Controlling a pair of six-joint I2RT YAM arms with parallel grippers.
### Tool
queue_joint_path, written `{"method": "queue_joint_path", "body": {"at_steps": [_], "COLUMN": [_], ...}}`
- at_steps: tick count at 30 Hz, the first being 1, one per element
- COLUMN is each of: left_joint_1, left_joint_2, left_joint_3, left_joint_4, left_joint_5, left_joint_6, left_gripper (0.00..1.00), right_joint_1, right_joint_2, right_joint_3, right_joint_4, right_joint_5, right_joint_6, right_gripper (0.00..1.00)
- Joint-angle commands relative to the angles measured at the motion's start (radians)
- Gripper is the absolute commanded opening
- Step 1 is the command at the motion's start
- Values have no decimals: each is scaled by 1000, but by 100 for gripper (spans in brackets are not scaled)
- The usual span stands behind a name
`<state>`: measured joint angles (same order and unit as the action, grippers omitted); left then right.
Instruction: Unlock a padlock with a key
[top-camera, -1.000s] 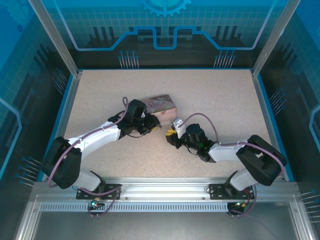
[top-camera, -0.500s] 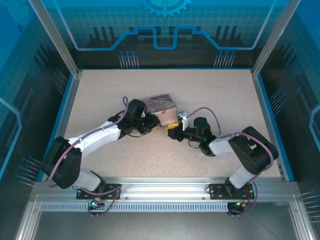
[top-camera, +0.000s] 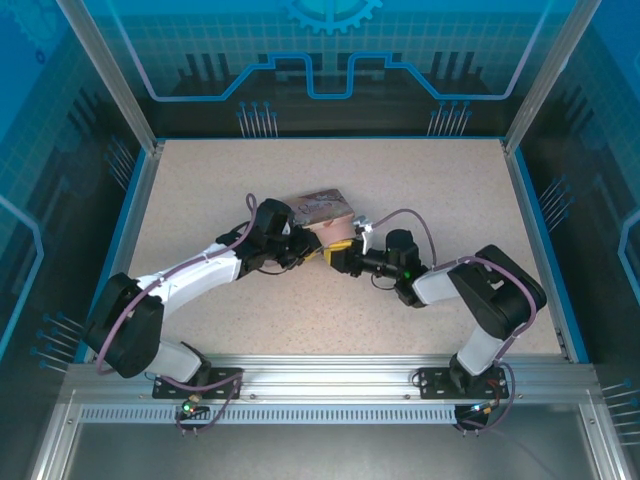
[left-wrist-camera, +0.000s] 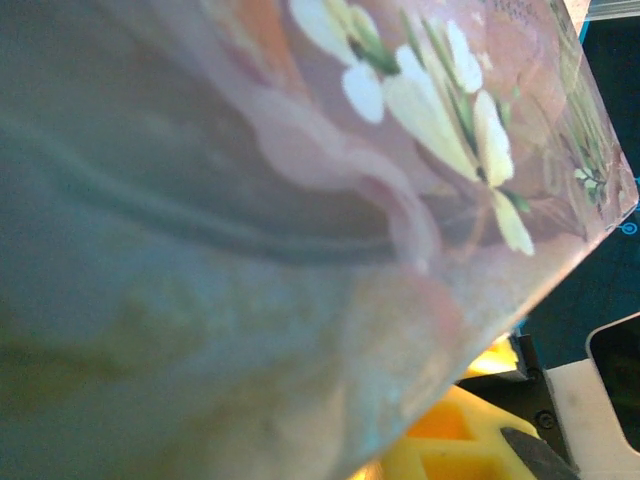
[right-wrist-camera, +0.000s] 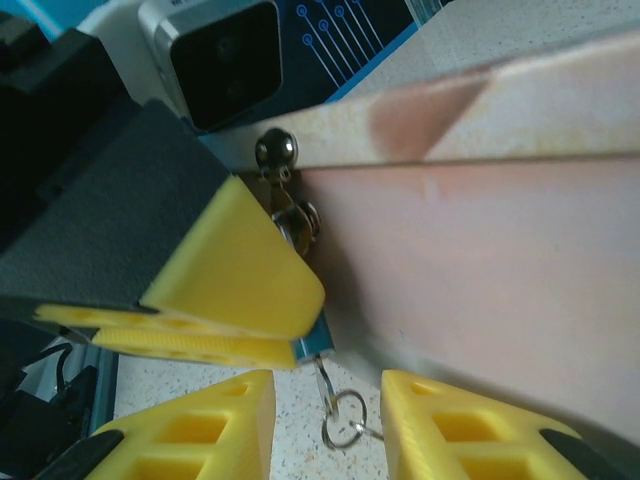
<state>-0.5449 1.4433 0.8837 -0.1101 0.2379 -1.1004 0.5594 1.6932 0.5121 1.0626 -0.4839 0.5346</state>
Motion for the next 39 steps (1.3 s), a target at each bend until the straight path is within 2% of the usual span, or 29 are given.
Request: {"method": "queue_joint_path", "body": {"at_steps": [1,15,24,28,39], "left_joint_1": [8,9,8,8,8], "left_joint_2": [-38,-38,-38,-41,-44], "left_joint_3": [-1,-1,0,-8,-32], "left_joint_4": [83,87,89,104,173], "left_joint_5": [38,37,40,44,67], "left_joint_6": [-12,-16,-15,-6,60], "left_gripper": [0,0,0,0,0], "right_joint_1": [22,24,16,2,-3], "right_joint_2": [22,40,44,41,86], "right_joint_3": [34,11,23,10,7], "right_joint_4": [-18,-6,19,78,280], "right_joint_5": [-15,4,-23,-34,-51], "right_joint_6": [-14,-11,20,105,486], "right_gripper": [33,26,0,0,0]}}
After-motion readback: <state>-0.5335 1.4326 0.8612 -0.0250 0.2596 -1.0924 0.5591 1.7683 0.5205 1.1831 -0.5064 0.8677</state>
